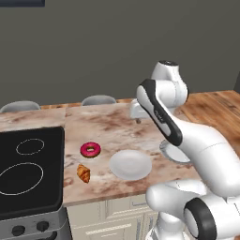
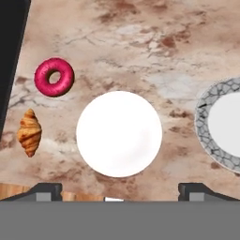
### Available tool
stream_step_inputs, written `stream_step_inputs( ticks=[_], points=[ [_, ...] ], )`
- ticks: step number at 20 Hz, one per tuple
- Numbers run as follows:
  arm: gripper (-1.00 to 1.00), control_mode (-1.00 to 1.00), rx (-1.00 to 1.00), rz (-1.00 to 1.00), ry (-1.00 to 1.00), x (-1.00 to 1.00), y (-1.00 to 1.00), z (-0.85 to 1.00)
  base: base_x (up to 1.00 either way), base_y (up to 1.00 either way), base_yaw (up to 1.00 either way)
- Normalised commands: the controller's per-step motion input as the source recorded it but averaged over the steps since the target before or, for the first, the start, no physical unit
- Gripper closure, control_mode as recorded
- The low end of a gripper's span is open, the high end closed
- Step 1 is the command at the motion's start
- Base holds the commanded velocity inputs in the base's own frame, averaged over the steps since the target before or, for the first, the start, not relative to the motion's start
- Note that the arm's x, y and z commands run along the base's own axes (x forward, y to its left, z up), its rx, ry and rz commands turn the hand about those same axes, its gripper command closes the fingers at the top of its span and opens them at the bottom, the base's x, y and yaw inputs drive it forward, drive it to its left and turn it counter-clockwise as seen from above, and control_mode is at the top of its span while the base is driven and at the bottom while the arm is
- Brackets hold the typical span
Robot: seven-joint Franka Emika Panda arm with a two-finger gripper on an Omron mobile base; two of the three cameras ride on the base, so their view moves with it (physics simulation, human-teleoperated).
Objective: Place the pastries on the plates.
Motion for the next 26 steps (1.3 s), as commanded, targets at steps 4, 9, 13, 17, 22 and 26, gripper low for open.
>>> stream_step_inputs(
  ticks=[4,9,13,17,22,26],
  points=[
    [-1.0,-1.0,-0.12,0.0,0.01,0.0,0.93,0.0,0.0,0.0,0.0],
    [-1.0,-1.0,-0.05,0.0,0.04,-0.01,0.76,-0.1,0.0,0.0,0.0],
    [-1.0,-1.0,0.0,0.0,0.06,0.0,0.62,-0.32,0.0,0.0,0.0],
    [-1.0,-1.0,0.0,0.0,0.01,0.0,0.64,-0.19,0.0,0.0,0.0],
    [-1.0,-1.0,-0.06,0.0,0.04,0.0,0.56,-0.36,0.0,0.0,0.0],
    [-1.0,-1.0,-0.02,0.0,0.04,0.0,0.19,-0.26,0.0,0.0,0.0]
  ],
)
